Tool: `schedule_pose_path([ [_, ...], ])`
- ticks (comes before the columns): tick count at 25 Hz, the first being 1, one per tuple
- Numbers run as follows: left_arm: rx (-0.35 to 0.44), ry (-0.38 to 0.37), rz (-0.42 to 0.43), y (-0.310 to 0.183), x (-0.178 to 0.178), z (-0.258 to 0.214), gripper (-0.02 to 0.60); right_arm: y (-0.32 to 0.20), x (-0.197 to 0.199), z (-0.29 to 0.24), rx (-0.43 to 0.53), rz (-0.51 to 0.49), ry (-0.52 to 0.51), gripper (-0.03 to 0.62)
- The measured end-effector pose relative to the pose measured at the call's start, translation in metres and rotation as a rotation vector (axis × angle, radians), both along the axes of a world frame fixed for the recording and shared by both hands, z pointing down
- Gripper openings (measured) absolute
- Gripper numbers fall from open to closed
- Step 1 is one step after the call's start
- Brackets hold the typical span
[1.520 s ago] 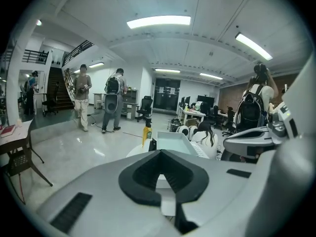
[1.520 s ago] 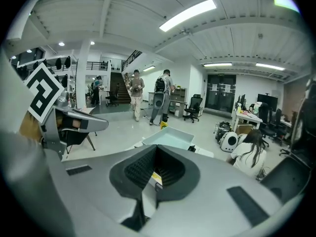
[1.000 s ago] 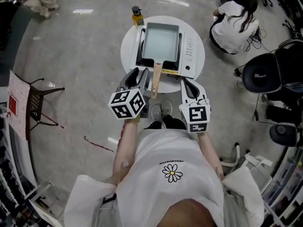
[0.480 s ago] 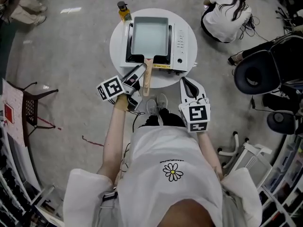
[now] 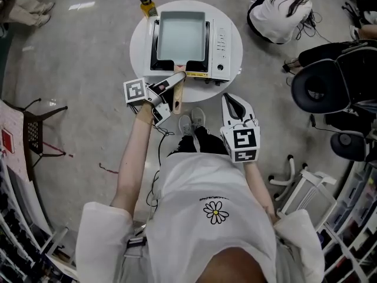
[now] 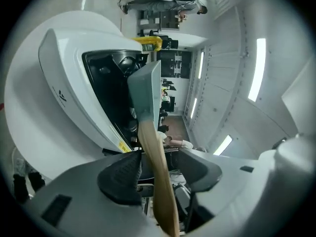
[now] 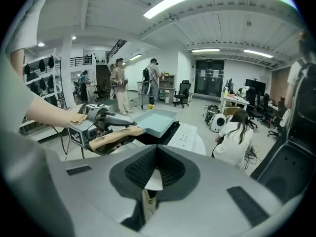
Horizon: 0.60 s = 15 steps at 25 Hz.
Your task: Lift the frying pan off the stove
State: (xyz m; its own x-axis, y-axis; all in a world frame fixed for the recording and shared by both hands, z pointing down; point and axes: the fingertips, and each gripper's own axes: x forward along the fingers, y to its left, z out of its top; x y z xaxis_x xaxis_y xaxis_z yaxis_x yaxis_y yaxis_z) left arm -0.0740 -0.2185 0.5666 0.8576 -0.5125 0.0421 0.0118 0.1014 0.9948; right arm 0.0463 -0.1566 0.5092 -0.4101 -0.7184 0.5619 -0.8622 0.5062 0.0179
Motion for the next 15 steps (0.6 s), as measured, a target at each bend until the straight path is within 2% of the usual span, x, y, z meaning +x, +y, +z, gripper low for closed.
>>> schedule_pose_path([
  [6,-0.017,0.05,0.072,-0.001,0.018,-0.001,0.202,0.002,0.001,0.008,-0.017,0.003,0.001,0.002],
  [15,-0.066,0.068,0.082,0.0,0.021,0.008,0.101,0.001,-0.001,0.007,-0.015,0.012,0.004,0.002],
])
